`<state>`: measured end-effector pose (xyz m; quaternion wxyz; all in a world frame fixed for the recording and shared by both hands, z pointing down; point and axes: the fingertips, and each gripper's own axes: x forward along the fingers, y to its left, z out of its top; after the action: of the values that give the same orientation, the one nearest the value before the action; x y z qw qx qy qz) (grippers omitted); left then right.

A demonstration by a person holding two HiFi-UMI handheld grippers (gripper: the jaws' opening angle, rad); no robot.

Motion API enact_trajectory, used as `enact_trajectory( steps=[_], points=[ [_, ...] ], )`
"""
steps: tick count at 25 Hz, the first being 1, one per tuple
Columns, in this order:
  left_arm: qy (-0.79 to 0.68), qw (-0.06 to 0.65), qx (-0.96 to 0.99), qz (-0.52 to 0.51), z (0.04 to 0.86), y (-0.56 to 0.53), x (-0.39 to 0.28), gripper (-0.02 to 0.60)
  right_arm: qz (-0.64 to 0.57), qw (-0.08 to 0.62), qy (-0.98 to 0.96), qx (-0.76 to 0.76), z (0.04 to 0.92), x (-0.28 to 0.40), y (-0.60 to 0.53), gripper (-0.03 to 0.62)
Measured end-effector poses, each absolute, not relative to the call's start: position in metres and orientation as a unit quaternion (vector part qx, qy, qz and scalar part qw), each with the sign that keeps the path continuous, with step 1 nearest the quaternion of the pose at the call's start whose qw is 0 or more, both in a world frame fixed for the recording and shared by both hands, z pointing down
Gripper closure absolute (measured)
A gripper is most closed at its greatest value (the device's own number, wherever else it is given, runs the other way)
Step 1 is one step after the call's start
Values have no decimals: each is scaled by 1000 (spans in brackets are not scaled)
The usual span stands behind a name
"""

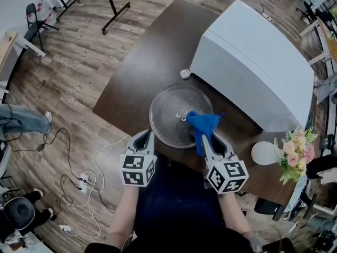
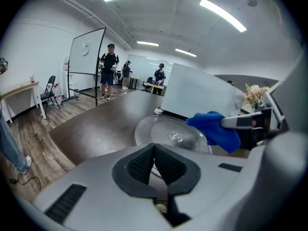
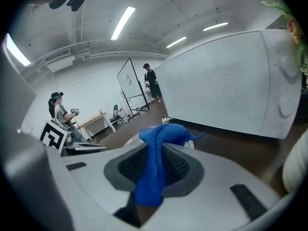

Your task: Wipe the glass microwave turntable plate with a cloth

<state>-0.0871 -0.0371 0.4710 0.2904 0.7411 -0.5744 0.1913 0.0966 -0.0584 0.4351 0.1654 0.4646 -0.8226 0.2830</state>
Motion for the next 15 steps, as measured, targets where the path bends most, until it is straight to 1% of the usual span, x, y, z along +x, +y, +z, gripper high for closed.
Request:
enact_trajectory(
  steps=[5, 9, 15],
  points=[
    [-532, 312, 752, 231, 490, -45, -91, 577, 286, 180, -812, 476, 433, 85, -57, 519],
    [-506, 314, 757, 270, 504, -48, -88, 577, 277, 197, -807, 483, 434, 80, -60, 519],
    [-473, 320, 763, 302, 514, -49, -83, 577, 252, 218, -814, 477, 431, 65, -72, 519]
  ],
)
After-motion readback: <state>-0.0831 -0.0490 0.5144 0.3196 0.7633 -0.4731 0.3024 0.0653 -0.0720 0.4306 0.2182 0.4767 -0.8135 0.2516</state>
